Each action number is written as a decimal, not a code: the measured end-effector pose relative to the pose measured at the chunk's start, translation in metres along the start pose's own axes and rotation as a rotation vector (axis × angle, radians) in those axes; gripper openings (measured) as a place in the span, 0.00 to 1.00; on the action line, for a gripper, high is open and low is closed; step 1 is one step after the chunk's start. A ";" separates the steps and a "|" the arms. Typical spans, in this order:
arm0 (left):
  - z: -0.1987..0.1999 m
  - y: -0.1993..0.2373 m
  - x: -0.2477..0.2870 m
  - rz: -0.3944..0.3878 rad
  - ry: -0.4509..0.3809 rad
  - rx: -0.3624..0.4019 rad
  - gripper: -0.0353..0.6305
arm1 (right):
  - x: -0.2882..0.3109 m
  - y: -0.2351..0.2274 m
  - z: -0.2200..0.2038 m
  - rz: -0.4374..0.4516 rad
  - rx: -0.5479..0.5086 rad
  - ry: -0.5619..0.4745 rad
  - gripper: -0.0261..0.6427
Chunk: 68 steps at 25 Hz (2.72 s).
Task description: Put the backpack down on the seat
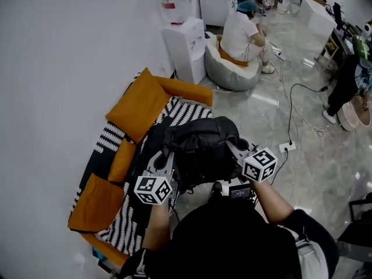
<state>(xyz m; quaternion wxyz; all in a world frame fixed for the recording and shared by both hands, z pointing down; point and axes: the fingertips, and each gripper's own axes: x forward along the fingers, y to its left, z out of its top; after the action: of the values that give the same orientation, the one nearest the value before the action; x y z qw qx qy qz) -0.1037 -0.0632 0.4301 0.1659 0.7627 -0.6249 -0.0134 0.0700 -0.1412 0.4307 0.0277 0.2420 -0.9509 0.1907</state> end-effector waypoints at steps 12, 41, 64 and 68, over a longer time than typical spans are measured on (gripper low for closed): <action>0.020 0.025 0.089 0.004 -0.014 -0.016 0.12 | 0.052 -0.074 0.034 0.007 -0.022 0.001 0.11; 0.044 0.139 0.206 0.053 0.010 -0.074 0.12 | 0.209 -0.161 0.061 0.063 -0.003 0.091 0.11; 0.035 0.281 0.237 0.151 0.050 -0.152 0.12 | 0.367 -0.171 0.028 0.146 0.029 0.238 0.11; 0.027 0.298 0.240 0.154 0.058 -0.156 0.12 | 0.385 -0.174 0.017 0.144 0.043 0.248 0.11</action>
<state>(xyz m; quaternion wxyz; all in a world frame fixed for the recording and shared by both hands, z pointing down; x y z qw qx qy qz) -0.3397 -0.3482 0.5297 0.2434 0.6971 -0.6738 -0.0271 -0.1871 -0.4618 0.5315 0.1261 0.1484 -0.9507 0.2412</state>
